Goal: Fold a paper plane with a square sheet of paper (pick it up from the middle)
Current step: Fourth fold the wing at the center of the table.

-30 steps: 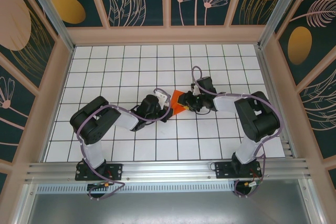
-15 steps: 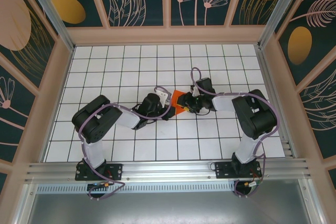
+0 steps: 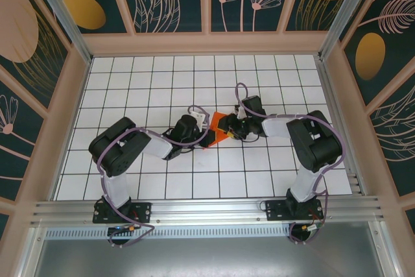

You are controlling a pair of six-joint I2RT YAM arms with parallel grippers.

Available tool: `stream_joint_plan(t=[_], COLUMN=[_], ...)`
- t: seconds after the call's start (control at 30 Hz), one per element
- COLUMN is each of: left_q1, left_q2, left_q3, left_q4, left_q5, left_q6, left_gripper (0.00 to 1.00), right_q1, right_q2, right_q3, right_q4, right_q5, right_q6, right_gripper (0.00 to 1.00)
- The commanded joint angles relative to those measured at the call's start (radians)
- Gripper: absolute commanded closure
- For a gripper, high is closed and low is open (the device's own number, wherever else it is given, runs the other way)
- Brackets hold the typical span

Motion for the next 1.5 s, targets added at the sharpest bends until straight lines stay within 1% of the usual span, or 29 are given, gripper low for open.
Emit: stream_joint_plan(t=[0.0, 0.17, 0.27, 0.47, 0.6, 0.67, 0.73, 0.8, 0.9, 1.0, 1.07, 1.17, 1.27, 1.47], left_q1=[0.02, 0.04, 0.043, 0.055, 0.069, 0.071, 0.072, 0.073, 0.074, 0.074, 0.073, 0.073, 0.073, 0.074], left_q2=[0.017, 0.029, 0.028, -0.026, -0.115, -0.151, -0.188, -0.204, -0.198, -0.174, -0.153, -0.112, -0.087, -0.063], left_q3=[-0.012, -0.016, -0.014, -0.016, -0.043, -0.051, -0.059, -0.067, -0.062, -0.058, -0.045, -0.033, -0.013, 0.008], left_q4=[0.072, 0.088, 0.089, 0.01, -0.048, -0.081, -0.109, -0.11, -0.082, -0.031, -0.031, -0.019, -0.057, -0.094], left_q5=[0.057, 0.087, 0.1, 0.072, 0.024, -0.01, -0.041, -0.047, 0.01, 0.072, 0.096, 0.124, 0.112, 0.081], left_q6=[-0.08, -0.12, -0.127, -0.13, -0.132, -0.131, -0.139, -0.156, -0.165, -0.183, -0.181, -0.182, -0.171, -0.168], left_gripper=[0.87, 0.85, 0.81, 0.63, 0.56, 0.54, 0.57, 0.58, 0.68, 0.72, 0.76, 0.8, 0.85, 0.87], right_q1=[0.012, 0.024, 0.027, 0.037, 0.041, 0.044, 0.047, 0.049, 0.051, 0.052, 0.051, 0.051, 0.052, 0.051], right_q2=[0.066, 0.085, 0.104, 0.146, 0.171, 0.182, 0.194, 0.2, 0.212, 0.226, 0.231, 0.236, 0.241, 0.251], right_q3=[0.011, 0.032, 0.052, 0.097, 0.119, 0.132, 0.145, 0.153, 0.161, 0.176, 0.18, 0.18, 0.18, 0.178], right_q4=[-0.066, -0.123, -0.162, -0.27, -0.328, -0.352, -0.377, -0.394, -0.419, -0.453, -0.465, -0.47, -0.475, -0.482], right_q5=[0.093, 0.152, 0.182, 0.261, 0.31, 0.325, 0.344, 0.358, 0.379, 0.404, 0.411, 0.411, 0.409, 0.407], right_q6=[-0.059, -0.067, -0.064, -0.049, -0.04, -0.037, -0.034, -0.033, -0.029, -0.02, -0.012, -0.007, -0.006, 0.001], right_gripper=[0.48, 0.47, 0.46, 0.46, 0.45, 0.44, 0.43, 0.43, 0.42, 0.41, 0.4, 0.39, 0.39, 0.39])
